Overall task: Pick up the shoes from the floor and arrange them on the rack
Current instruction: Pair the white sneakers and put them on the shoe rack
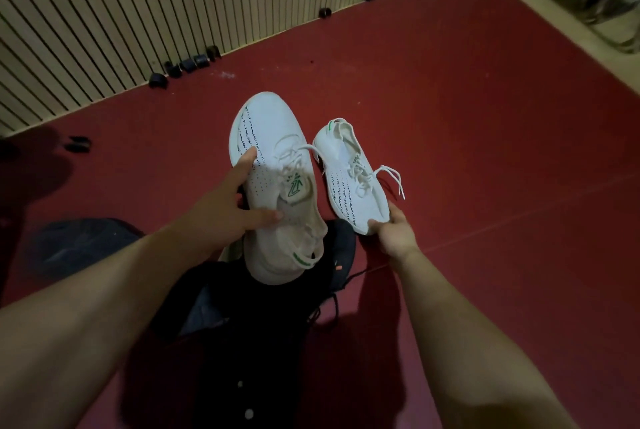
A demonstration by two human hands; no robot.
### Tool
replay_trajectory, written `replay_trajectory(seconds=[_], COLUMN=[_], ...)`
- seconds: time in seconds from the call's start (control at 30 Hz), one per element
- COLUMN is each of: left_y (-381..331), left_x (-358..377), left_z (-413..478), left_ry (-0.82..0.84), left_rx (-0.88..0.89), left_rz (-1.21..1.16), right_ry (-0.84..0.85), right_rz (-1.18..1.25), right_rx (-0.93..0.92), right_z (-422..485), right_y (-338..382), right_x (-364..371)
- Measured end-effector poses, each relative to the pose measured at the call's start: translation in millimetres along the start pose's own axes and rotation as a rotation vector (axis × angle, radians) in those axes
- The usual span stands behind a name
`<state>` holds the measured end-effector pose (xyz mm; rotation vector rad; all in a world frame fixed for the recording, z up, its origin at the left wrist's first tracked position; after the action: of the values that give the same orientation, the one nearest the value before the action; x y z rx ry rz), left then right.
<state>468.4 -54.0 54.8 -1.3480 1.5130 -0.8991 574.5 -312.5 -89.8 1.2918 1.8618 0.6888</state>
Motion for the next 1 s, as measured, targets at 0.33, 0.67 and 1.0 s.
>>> replay_trajectory(seconds=[0.33,0.67,1.0], left_y=[6,12,5], left_x=[-15,-27,-31], left_z=[-17,-26,-32], left_ry=[-0.018,-0.041,-0.055], left_rx=[0.006,0.019,0.046], left_rz=[0.011,0.024,0.048], right_ry=[0.076,-0.015,0.119], right_rz=[0.362,0.719,0.720], right_rx=[0.094,-0.011,-0.102], right_z=[-43,-51,-67], right_y=[41,25,24], right_x=[2,-43,-57])
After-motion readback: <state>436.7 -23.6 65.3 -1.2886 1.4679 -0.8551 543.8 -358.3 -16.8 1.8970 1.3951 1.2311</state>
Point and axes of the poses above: each hand's wrist, its own z-axis towards the middle knuckle, its own x-axis out of the palm, y = z × x, the point moved 3 cm from there along z, towards the middle knuckle, and after that the axes turned 6 degrees about y, right-handed, at the moved point
